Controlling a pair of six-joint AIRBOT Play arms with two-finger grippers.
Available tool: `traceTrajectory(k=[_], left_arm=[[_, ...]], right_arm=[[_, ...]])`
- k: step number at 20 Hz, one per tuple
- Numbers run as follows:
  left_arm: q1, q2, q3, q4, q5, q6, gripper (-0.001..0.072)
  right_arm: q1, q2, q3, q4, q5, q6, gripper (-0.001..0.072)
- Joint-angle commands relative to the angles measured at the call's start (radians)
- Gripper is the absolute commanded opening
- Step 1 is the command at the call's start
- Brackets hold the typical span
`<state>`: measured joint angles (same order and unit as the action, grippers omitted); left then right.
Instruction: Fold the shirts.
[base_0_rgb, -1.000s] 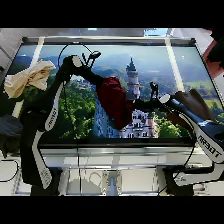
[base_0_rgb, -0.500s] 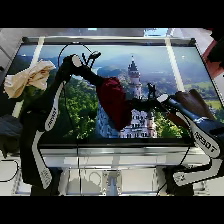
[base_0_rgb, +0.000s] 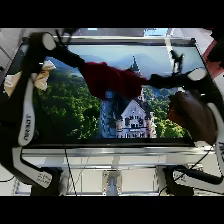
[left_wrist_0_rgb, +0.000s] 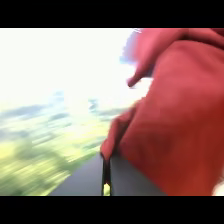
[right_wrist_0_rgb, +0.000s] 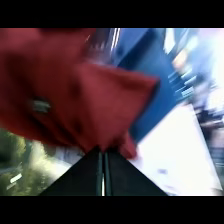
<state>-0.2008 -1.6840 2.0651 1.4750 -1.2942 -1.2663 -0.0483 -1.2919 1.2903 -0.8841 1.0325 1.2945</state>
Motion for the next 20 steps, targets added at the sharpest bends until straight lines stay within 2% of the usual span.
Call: traceTrajectory(k=[1, 5, 8, 13, 16, 20], left_arm=[[0.046, 0.209, 0.000, 0.182, -0.137, -0.065, 0.0010], [0.045, 0.380, 0.000, 0.146, -0.339, -0.065, 0.0011], [0.045, 0.406, -0.034, 0.045, -0.399, -0.065, 0.0011], [0.045, 0.367, -0.366, -0.219, -0.250, -0.042, 0.0011], [0.043, 0.347, -0.615, -0.274, -0.120, -0.042, 0.0011], [0.043, 0.314, -0.859, -0.327, 0.060, -0.042, 0.0011]], right_arm=[[-0.108, 0.209, 0.131, -0.177, 0.171, 0.050, 0.0026], [-0.110, 0.386, 0.220, -0.206, 0.189, 0.049, 0.0026], [-0.110, 0.434, 0.232, -0.205, 0.187, 0.049, 0.0026], [-0.110, 0.360, 0.135, -0.193, 0.174, 0.050, 0.0026], [-0.102, 0.268, -0.006, -0.174, 0.154, 0.049, 0.0026], [-0.021, 0.115, -0.180, -0.174, 0.014, 0.049, 0.0026]])
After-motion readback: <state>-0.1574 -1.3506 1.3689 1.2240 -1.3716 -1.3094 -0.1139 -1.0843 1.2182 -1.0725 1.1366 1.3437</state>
